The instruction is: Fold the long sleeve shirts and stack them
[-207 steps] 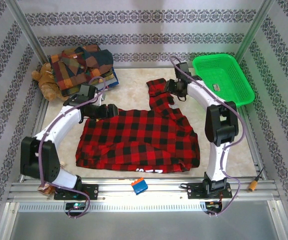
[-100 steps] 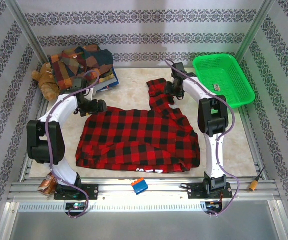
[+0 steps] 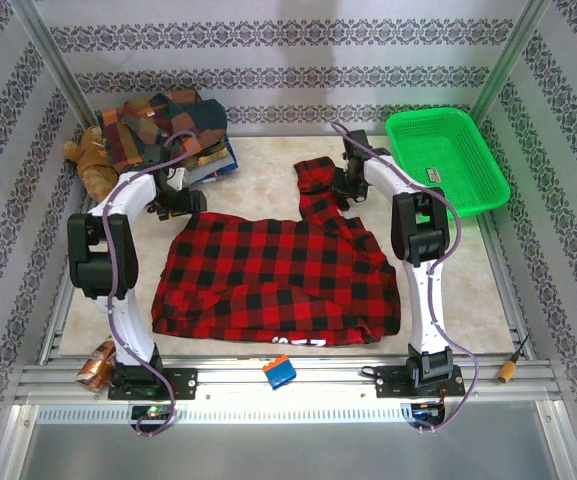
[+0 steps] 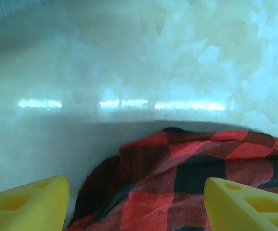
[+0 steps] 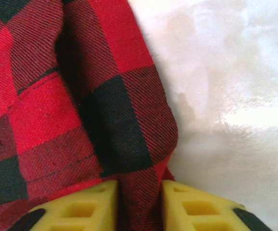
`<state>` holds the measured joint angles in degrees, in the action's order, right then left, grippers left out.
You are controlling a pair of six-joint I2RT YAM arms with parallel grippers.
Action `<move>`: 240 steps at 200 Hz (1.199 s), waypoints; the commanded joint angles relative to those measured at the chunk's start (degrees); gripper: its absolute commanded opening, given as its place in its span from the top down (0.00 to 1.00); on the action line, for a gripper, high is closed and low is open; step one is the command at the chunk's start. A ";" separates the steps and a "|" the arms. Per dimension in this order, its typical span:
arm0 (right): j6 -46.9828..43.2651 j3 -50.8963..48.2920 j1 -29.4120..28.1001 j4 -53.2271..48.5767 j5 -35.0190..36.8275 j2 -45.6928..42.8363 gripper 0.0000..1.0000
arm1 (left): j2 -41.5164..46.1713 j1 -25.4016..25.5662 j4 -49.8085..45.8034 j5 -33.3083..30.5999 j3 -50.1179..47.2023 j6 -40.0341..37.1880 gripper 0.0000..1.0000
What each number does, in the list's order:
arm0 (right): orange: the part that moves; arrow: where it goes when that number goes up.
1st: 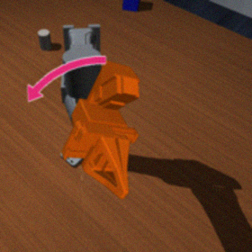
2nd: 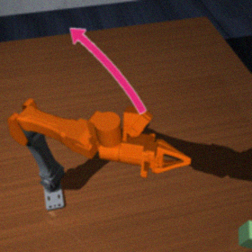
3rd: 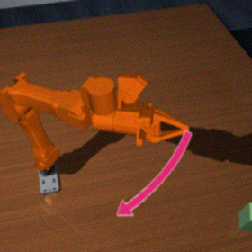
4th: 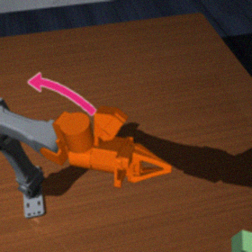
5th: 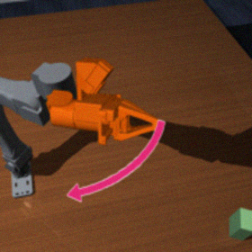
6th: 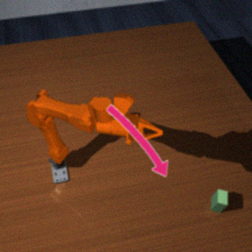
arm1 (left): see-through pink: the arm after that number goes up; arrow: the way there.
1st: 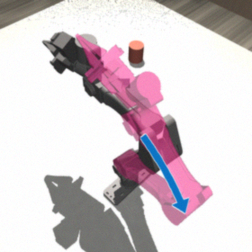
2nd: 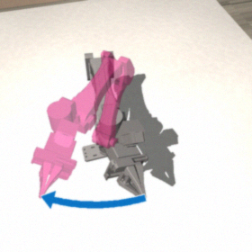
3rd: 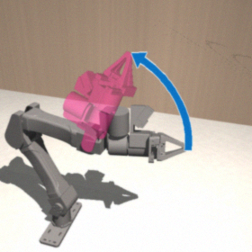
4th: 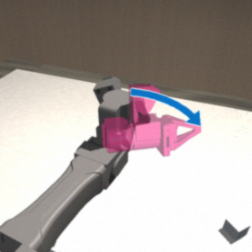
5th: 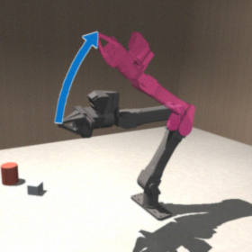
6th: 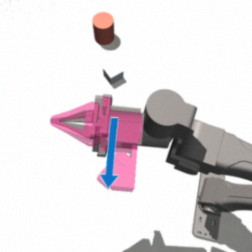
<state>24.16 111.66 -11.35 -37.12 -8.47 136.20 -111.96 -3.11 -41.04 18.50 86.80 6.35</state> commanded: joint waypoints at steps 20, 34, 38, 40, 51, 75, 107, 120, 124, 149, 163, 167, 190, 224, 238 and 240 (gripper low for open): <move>0.47 0.14 0.17 -1.20 -0.14 -0.84 0.77 | -3.52 -0.23 -2.97 -0.32 4.12 -4.95 0.31; 0.49 0.14 0.10 -1.36 -0.06 -0.98 0.77 | -4.27 -0.23 -3.43 1.37 4.84 -5.60 0.34; 0.52 0.14 0.11 -1.45 0.02 -0.96 0.77 | -4.38 -0.29 -3.36 1.98 4.81 -5.64 0.34; 0.47 0.21 0.15 -1.46 0.03 -1.01 0.77 | -4.46 -0.31 -3.35 2.22 4.83 -5.65 0.34; 0.55 0.23 0.12 -1.50 -0.13 -1.00 0.78 | -4.80 -0.23 -3.10 3.75 4.52 -5.80 0.34; 0.82 0.25 0.04 -1.65 -0.06 -0.94 0.79 | -5.67 -0.12 -2.90 4.39 3.59 -6.17 0.38; 1.13 -0.12 -0.08 -1.50 -0.15 -1.33 0.81 | -7.26 -0.01 -2.73 5.36 3.16 -6.44 0.41; 1.39 -0.49 -0.19 -1.34 -0.05 -1.70 0.81 | -7.89 0.17 -2.64 5.93 3.19 -6.61 0.41; 1.57 -0.67 -0.25 -1.21 -0.14 -1.87 0.82 | -8.12 0.20 -2.64 6.04 3.15 -6.69 0.43; 2.78 -2.30 -0.42 0.22 -0.66 -3.32 0.85 | -8.87 0.39 -2.96 6.07 3.26 -6.98 0.58; 3.05 -2.60 -0.69 0.47 -0.49 -4.21 0.88 | -8.25 0.30 -2.47 5.16 3.21 -6.88 0.76; 3.00 -2.61 -0.60 0.54 -0.45 -4.43 0.88 | -8.04 0.30 -2.39 4.94 3.32 -6.88 0.80; 2.91 -2.69 -0.89 1.07 -1.23 -6.20 0.94 | -6.26 0.30 -1.99 4.41 3.78 -6.88 0.90; 2.49 -3.44 -1.15 0.81 -0.33 -9.61 1.00 | -1.67 0.32 0.18 5.07 1.67 -6.70 0.95; 2.38 -4.45 -1.16 1.32 -0.23 -11.47 1.00 | 0.42 0.26 1.36 5.76 -0.08 -6.46 0.97; 2.38 -4.61 -0.78 1.43 -0.23 -11.77 1.00 | 0.69 0.29 1.50 5.87 -0.35 -6.40 0.97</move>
<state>26.76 108.79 -11.90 -36.42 -8.69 129.67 -116.95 -3.07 -41.45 23.53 88.55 0.21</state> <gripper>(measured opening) 0.059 0.075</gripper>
